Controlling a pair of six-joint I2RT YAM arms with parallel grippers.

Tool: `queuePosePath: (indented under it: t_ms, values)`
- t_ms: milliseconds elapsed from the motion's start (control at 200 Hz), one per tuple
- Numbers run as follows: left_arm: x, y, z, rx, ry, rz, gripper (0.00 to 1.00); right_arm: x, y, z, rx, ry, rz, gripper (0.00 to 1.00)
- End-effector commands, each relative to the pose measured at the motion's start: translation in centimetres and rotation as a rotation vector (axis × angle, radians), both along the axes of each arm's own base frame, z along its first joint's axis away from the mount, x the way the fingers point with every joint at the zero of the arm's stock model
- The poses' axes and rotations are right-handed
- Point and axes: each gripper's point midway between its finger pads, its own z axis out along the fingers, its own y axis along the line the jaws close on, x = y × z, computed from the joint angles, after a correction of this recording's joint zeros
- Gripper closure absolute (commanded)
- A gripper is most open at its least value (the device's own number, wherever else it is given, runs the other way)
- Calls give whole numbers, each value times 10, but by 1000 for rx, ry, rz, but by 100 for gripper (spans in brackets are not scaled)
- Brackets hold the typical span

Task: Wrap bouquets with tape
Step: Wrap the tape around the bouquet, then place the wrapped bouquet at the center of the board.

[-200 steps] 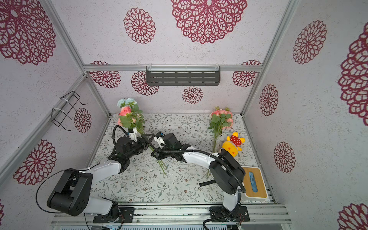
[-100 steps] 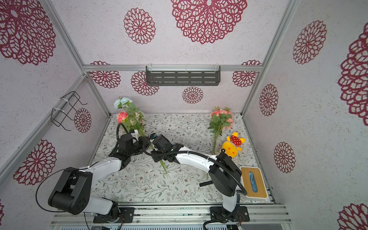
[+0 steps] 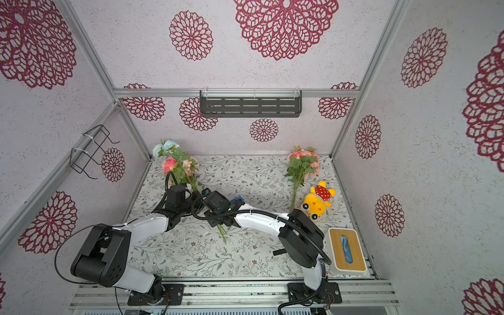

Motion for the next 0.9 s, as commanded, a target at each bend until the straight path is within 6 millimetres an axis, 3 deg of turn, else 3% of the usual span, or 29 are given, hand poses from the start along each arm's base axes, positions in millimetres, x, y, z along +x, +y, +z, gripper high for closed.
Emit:
queuePosePath:
  t_ms: [0,125,260,345,435,510,570,696,761,896]
  values:
    - [-7,18,0,163,46,-43,100,9,-7,61,171,-64,-24,28]
    - [-23,44,-19,357,183,-102,100,15,-27,82,285,-69,-62,17]
    - [-19,44,-5,392,150,-129,100,32,-66,93,365,-98,-169,16]
    - [-14,31,16,420,111,-151,100,47,-99,94,368,-103,-279,16]
    - [-11,4,31,430,87,-204,100,62,-137,92,380,-87,-384,17]
    - [-5,-16,39,399,66,-220,100,66,-152,92,432,-55,-374,17]
    - [-2,-27,43,404,50,-224,100,65,-148,94,459,-14,-330,17]
    - [4,-45,41,386,39,-255,100,41,-99,91,527,129,-103,19]
    - [4,-42,30,418,85,-244,100,30,-77,81,518,174,-37,20]
    - [-2,-27,13,464,154,-203,100,18,-52,71,513,212,16,20]
